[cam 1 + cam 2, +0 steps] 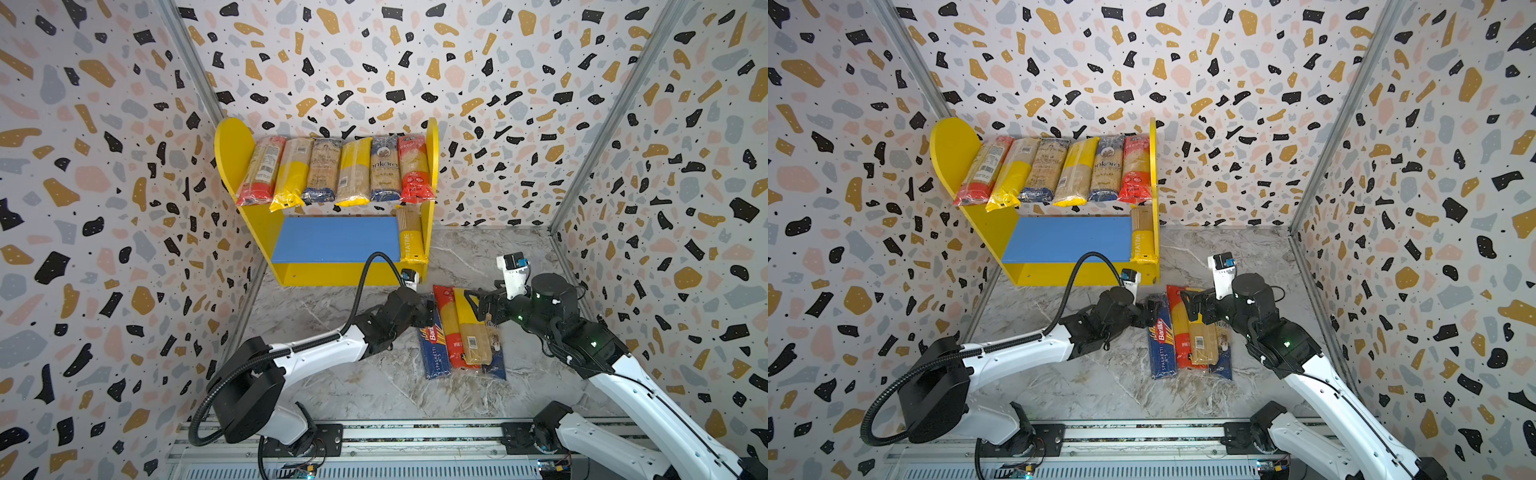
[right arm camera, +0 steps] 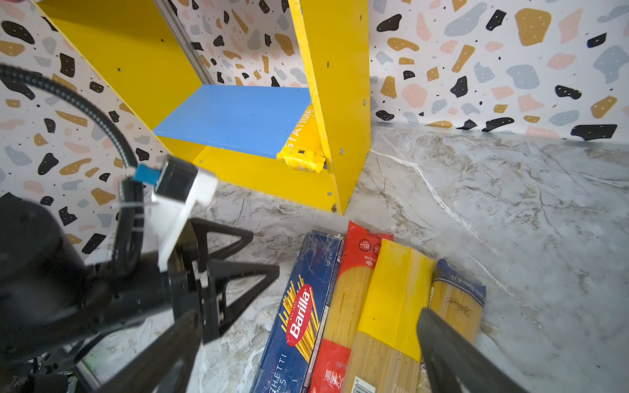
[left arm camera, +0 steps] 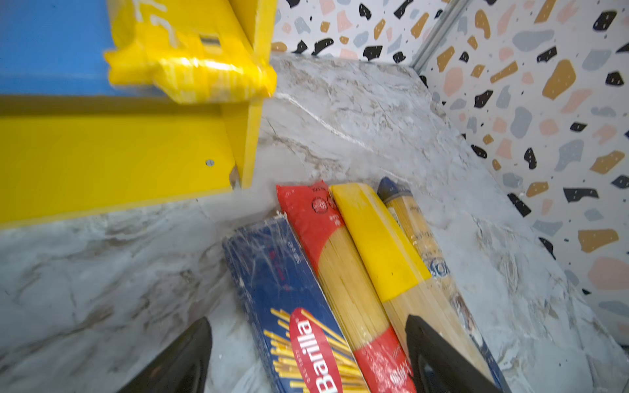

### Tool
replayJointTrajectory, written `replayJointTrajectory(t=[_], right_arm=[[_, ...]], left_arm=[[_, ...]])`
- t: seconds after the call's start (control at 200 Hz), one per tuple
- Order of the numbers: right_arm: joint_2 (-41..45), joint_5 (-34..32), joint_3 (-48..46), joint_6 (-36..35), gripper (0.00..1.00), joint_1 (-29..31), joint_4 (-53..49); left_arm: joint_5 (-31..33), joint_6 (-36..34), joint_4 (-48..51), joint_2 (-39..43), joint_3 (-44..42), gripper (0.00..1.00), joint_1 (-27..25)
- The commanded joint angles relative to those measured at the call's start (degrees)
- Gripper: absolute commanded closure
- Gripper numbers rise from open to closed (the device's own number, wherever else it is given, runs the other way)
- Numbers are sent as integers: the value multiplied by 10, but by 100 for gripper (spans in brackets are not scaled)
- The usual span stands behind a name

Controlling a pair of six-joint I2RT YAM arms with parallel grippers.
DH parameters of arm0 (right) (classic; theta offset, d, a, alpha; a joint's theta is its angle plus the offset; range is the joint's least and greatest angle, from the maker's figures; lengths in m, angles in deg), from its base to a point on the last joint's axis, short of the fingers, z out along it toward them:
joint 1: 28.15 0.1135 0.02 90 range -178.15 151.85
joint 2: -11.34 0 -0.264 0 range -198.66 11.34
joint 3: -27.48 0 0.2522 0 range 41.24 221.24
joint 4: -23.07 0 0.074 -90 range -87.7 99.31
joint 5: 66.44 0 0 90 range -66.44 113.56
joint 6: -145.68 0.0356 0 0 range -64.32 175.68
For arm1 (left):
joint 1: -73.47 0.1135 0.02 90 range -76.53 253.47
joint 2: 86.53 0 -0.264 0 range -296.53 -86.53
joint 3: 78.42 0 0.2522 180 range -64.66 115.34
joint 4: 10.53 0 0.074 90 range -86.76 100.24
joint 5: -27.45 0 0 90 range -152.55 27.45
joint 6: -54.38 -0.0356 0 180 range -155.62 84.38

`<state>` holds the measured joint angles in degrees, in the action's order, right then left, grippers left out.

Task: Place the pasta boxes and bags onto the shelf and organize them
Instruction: 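Move the left gripper down to the blue Barilla box on the table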

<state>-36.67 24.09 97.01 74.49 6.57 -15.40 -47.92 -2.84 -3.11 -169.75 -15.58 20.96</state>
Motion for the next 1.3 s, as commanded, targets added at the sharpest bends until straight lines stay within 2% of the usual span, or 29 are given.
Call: replayJointTrajectory(t=[0.0, 0.22, 0.4, 0.626, 0.946, 1.292], right_arm=[[28, -5, -10, 11, 1, 0, -16], [69, -1, -21, 24, 1, 0, -37], [102, 1, -24, 31, 1, 1, -57], [130, 6, -27, 39, 1, 1, -74], [136, 18, -32, 42, 1, 1, -70], [115, 19, -44, 41, 1, 1, -42]], left_arm=[[67, 35, 12, 10, -32, 11, -39], [104, 91, -7, -6, -67, 9, -112], [138, 117, 7, -56, -41, 9, -162], [164, 130, 50, -107, -7, 9, -195], [205, 144, 133, -165, 31, 9, -214], [213, 151, 143, -186, 17, 9, -213]])
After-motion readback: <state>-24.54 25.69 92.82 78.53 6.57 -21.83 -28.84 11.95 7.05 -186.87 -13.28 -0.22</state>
